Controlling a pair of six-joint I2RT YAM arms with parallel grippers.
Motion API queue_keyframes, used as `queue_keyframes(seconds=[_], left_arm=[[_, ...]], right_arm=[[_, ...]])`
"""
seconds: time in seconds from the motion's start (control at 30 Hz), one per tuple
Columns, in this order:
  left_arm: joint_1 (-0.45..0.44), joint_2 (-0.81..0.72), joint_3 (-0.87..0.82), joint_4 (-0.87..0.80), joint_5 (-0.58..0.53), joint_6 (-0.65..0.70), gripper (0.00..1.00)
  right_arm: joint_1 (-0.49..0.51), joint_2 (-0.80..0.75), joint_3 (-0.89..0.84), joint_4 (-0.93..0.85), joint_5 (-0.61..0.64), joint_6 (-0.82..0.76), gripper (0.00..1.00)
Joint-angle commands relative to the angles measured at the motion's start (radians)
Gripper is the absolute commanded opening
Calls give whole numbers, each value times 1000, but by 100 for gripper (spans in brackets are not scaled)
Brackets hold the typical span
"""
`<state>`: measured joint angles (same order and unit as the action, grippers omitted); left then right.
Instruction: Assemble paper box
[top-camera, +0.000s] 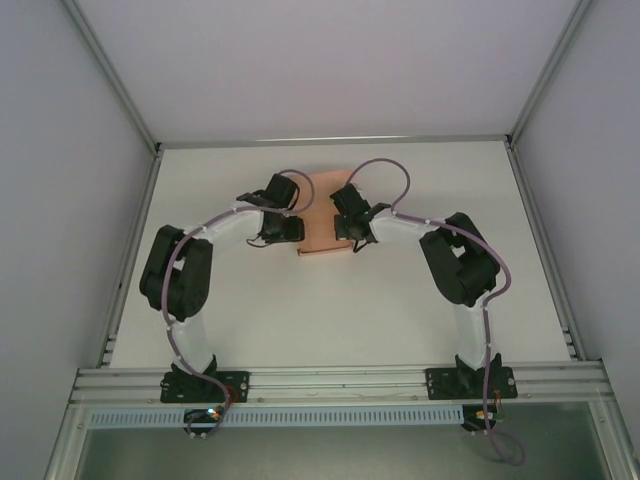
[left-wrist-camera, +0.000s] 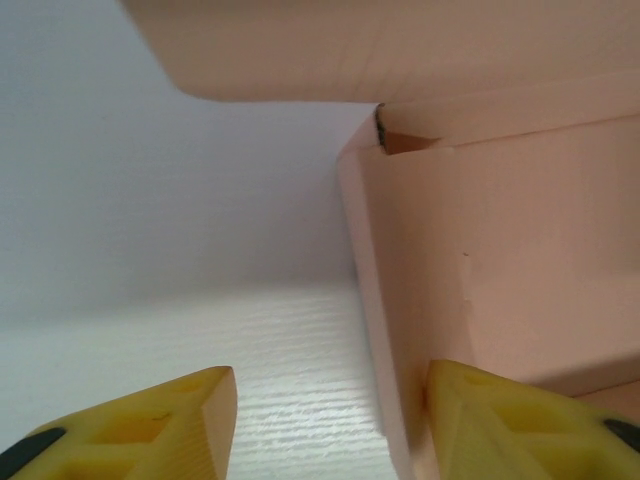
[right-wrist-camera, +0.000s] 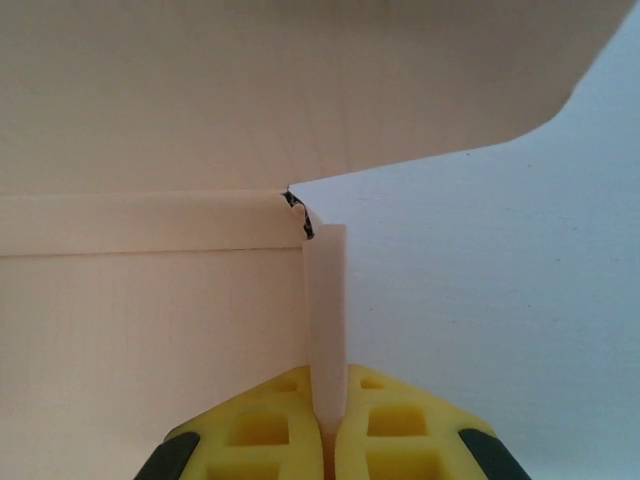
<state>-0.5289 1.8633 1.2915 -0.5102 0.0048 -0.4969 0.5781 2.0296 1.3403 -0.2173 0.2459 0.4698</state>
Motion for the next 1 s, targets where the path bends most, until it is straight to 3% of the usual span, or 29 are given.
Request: queue_keyframes(seconds=[0.0, 0.3, 0.63, 0.7, 0.9, 0.97], left_arm=[[-10, 25, 20, 9, 6, -14, 49], [-16, 11, -7, 52, 26, -23, 33], [-40, -12, -61, 174, 89, -29, 32], [-42, -22, -66, 188, 97, -23, 28], [-59, -22, -52, 133, -29, 3, 2], [-70, -11, -22, 76, -116, 8, 0]], right_arm=[[40, -80, -31, 40, 130, -16, 0], [81, -209, -100, 106, 214, 16, 0], [97, -262, -170, 195, 205, 74, 0], [97, -277, -182, 206, 207, 78, 0], [97, -315, -196, 216, 208, 59, 0], [101, -315, -184, 199, 216, 45, 0]])
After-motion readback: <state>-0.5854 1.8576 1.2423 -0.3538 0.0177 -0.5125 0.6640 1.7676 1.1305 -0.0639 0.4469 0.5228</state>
